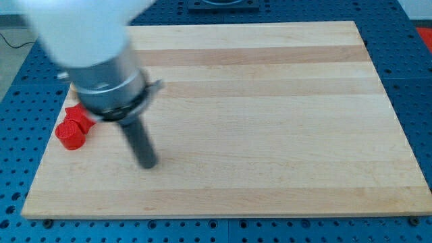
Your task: Push the yellow heart between the blue cube and yellow hexagon
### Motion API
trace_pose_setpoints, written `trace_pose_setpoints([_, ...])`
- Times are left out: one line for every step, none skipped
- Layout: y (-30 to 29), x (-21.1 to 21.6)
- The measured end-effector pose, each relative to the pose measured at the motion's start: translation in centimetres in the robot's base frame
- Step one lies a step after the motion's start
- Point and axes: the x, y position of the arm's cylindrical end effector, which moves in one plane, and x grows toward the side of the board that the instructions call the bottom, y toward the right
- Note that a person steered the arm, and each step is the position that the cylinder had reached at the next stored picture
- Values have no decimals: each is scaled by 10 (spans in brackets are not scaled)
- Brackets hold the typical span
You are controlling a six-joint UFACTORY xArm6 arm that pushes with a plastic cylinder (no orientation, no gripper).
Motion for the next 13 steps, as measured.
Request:
trace_pose_setpoints([49,-106])
trace_pose_setpoints([71,-239])
trace_pose_setpoints([61,-338])
trace_pose_setpoints([61,-338])
trace_pose_setpoints([18,-338])
trace_pose_setpoints([18,-338])
trace_pose_setpoints([-6,-338])
trace_pose_setpoints([-106,-338])
trace_pose_setpoints([-207,-337])
trace_pose_setpoints([-207,-337])
trace_pose_setpoints([-207,-295])
trace_pose_setpoints([-207,-229])
trace_pose_setpoints([-207,-182])
